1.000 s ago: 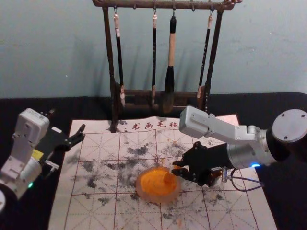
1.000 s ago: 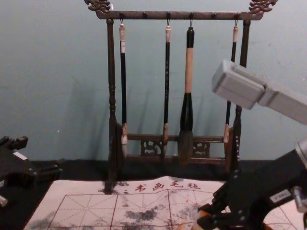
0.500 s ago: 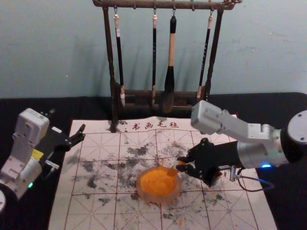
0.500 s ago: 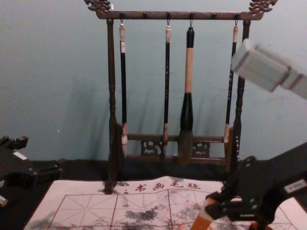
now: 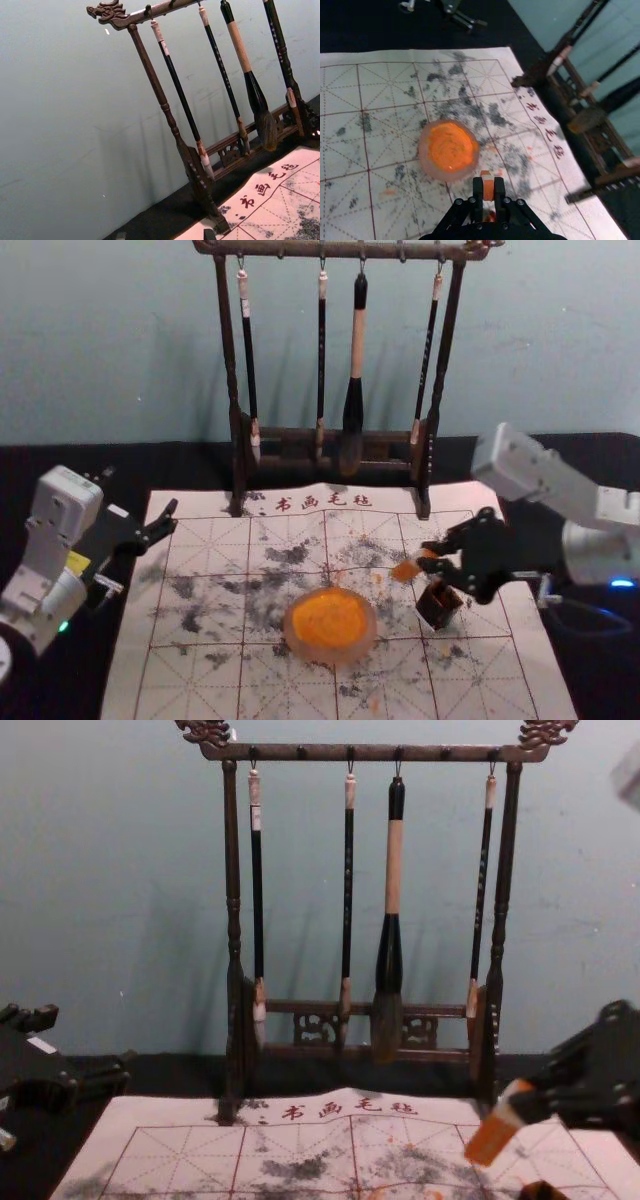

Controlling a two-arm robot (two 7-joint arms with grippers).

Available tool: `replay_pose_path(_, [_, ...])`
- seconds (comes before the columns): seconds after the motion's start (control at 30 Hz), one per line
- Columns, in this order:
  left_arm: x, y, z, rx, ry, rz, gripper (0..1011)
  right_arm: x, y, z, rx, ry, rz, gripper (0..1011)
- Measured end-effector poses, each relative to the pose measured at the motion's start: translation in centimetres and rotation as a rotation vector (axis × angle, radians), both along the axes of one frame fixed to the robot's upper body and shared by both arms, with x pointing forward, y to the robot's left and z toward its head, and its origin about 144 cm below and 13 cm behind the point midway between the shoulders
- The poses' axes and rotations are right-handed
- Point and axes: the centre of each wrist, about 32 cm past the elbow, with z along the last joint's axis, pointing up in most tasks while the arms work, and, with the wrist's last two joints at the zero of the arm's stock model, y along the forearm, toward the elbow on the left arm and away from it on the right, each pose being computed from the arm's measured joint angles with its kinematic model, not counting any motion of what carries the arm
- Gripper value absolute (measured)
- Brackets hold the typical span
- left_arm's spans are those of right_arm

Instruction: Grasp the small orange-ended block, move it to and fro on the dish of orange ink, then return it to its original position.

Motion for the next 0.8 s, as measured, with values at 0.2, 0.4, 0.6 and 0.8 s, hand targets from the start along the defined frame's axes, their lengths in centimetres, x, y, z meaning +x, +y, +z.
replay_pose_path(0.2, [0.0,0.0,0.0,0.0,0.0,0.0,1001,-1.1,-1.7,0.7,-0.009,-0.007,-0.049,107])
replay_pose_path(0.4, [0.0,0.0,0.0,0.0,0.0,0.0,1001,-2.0,-2.5,0.7,-0.024,0.009,-0.087,107])
replay_pose_path(0.6, [0.0,0.0,0.0,0.0,0.0,0.0,1001,-2.3,-2.9,0.4,-0.029,0.026,-0.109,107])
replay_pose_path(0.8, [0.0,0.0,0.0,0.0,0.0,0.0,1001,-2.5,-3.0,0.0,-0.032,0.041,-0.117,107])
